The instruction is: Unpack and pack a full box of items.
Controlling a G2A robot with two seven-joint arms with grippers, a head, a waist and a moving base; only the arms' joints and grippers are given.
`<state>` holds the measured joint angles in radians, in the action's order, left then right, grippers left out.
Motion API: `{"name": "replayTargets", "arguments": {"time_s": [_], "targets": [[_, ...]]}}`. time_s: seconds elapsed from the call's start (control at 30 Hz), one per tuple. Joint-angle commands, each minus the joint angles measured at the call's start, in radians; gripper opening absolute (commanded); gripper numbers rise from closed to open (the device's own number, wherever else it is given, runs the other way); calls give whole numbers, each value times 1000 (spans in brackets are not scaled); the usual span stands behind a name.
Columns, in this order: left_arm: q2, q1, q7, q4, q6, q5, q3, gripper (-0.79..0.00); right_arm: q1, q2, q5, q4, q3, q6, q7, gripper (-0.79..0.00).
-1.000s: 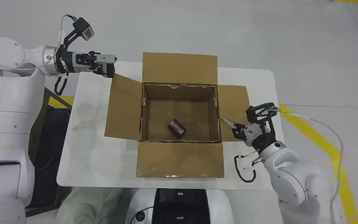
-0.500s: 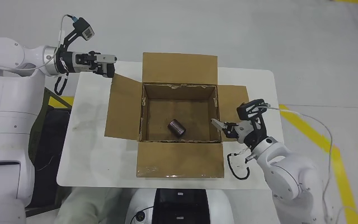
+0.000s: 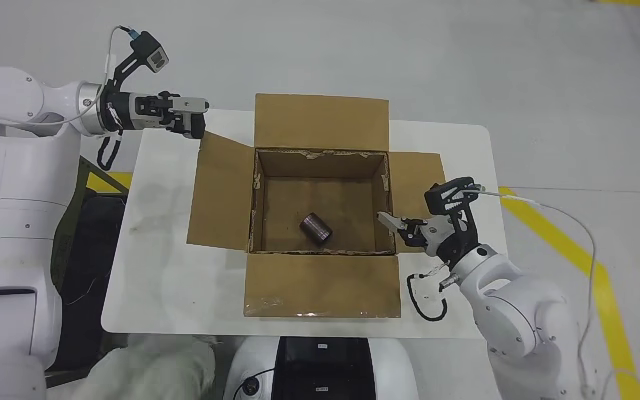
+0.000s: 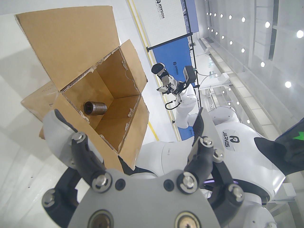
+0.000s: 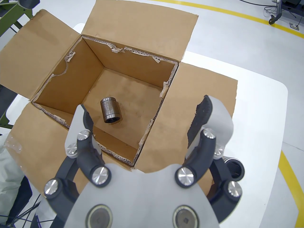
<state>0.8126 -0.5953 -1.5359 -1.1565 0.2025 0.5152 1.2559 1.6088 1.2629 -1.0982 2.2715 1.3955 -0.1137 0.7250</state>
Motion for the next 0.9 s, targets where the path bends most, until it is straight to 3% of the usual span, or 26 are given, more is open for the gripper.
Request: {"name": "replayTargets", "arguments": {"time_s": [0.0, 0.87], "targets": [[0, 0, 0, 0, 0, 0, 0, 0, 0, 0, 0, 0, 0, 0, 0, 0], [0, 0, 0, 0, 0, 0, 0, 0, 0, 0, 0, 0, 0, 0, 0, 0]]}}
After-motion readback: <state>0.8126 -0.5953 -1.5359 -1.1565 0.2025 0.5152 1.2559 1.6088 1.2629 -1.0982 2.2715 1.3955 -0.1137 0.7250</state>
